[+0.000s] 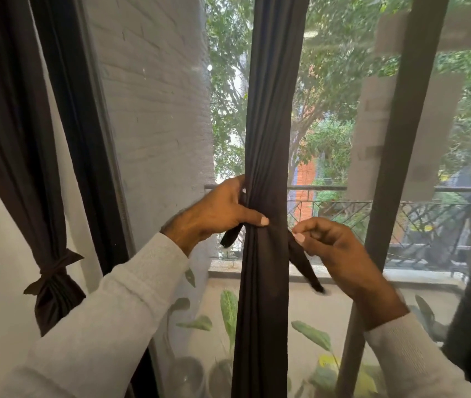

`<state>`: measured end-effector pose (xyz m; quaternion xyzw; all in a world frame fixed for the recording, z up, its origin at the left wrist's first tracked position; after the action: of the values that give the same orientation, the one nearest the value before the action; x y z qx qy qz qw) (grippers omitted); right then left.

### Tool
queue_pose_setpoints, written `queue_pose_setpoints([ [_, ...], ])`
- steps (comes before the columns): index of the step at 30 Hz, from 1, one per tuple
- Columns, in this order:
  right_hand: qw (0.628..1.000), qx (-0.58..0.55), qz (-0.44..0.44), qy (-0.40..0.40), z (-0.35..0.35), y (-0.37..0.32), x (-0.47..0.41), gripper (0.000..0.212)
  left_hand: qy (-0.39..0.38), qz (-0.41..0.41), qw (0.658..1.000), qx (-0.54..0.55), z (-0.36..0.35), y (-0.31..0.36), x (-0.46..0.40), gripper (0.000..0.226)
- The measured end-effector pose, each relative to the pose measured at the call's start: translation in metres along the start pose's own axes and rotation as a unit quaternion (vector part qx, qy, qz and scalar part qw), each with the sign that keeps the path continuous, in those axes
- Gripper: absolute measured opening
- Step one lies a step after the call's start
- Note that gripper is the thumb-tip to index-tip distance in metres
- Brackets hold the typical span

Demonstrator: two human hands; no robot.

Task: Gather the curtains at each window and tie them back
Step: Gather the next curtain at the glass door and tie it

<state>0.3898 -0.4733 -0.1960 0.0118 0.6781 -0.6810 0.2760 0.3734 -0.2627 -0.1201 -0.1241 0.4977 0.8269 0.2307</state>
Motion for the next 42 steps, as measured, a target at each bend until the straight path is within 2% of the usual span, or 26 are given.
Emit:
queue_pose_setpoints([
  [3,0.997,-0.007,0.070,0.016,0.000,-0.010,0.004,0.010,0.042,-0.042,0.998,-0.022,-0.002,0.001,0.003,0.069],
  [7,0.968,0.146,0.199,0.036,-0.010,-0.033,0.012,0.022,0.180,-0.112,0.965,-0.155,0.001,0.004,0.009,0.053],
  [8,0.959,0.183,0.214,0.040,-0.013,-0.034,0.013,0.025,0.194,-0.119,0.960,-0.163,-0.003,0.005,0.011,0.049],
  [10,0.949,0.222,0.217,0.049,-0.016,-0.029,0.012,0.033,0.169,-0.121,0.972,-0.109,-0.012,0.001,0.013,0.038],
  [12,0.946,0.231,0.214,0.079,-0.014,-0.020,0.010,0.040,0.099,-0.122,0.987,-0.021,-0.020,-0.005,0.013,0.015],
  [13,0.945,0.226,0.216,0.101,-0.011,-0.017,0.010,0.040,0.057,-0.128,0.990,0.005,-0.023,-0.008,0.014,0.012],
  [15,0.941,0.213,0.219,0.142,-0.005,-0.013,0.010,0.037,-0.010,-0.154,0.988,-0.006,-0.025,-0.007,0.019,0.028],
  [18,0.941,0.202,0.215,0.163,-0.004,-0.012,0.010,0.031,-0.005,-0.232,0.968,-0.096,-0.021,0.005,0.026,0.034],
  [20,0.945,0.193,0.213,0.156,-0.009,-0.011,0.009,0.030,0.022,-0.317,0.932,-0.177,-0.025,0.018,0.031,0.030],
  [21,0.948,0.183,0.212,0.150,-0.012,-0.010,0.008,0.027,0.032,-0.367,0.898,-0.240,-0.030,0.027,0.035,0.025],
  [23,0.960,0.138,0.203,0.132,-0.017,-0.005,0.009,0.016,0.042,-0.455,0.808,-0.372,-0.043,0.043,0.045,0.014],
  [25,0.972,0.081,0.183,0.124,-0.023,0.004,0.011,0.015,0.029,-0.505,0.739,-0.446,-0.058,0.053,0.053,0.010],
  [27,0.982,0.019,0.148,0.118,-0.030,0.016,0.012,0.014,0.004,-0.508,0.720,-0.472,-0.066,0.056,0.053,0.013],
  [28,0.984,-0.010,0.132,0.122,-0.033,0.021,0.013,0.012,0.002,-0.492,0.731,-0.473,-0.067,0.056,0.050,0.016],
  [31,0.978,-0.041,0.134,0.152,-0.035,0.025,0.018,0.004,0.062,-0.408,0.803,-0.430,-0.052,0.055,0.034,0.014],
  [34,0.969,-0.087,0.156,0.172,-0.034,0.014,0.024,0.014,0.121,-0.331,0.849,-0.393,-0.040,0.054,0.023,0.017],
  [36,0.961,-0.156,0.149,0.172,-0.033,0.003,0.024,0.025,0.127,-0.304,0.867,-0.373,-0.038,0.054,0.017,0.013],
  [38,0.957,-0.184,0.151,0.168,-0.030,-0.009,0.022,0.020,0.117,-0.294,0.884,-0.345,-0.035,0.057,0.013,0.007],
  [40,0.959,-0.162,0.151,0.177,-0.023,-0.020,0.021,0.014,0.097,-0.280,0.910,-0.290,-0.030,0.058,0.008,0.003],
  [42,0.963,-0.123,0.157,0.184,-0.016,-0.029,0.019,0.024,0.084,-0.259,0.930,-0.248,-0.024,0.060,0.005,0.002],
])
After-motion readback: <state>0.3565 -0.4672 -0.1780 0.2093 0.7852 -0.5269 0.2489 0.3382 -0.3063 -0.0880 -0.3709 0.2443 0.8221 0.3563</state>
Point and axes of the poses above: each hand's wrist, its own x-axis away from the middle knuckle, its own z-axis out of the back of the hand, y = z × x, the point moved 7 cm from there along -x, towards the middle knuckle, and after that the axes turned 7 degrees about -z, right-handed, at the moved point
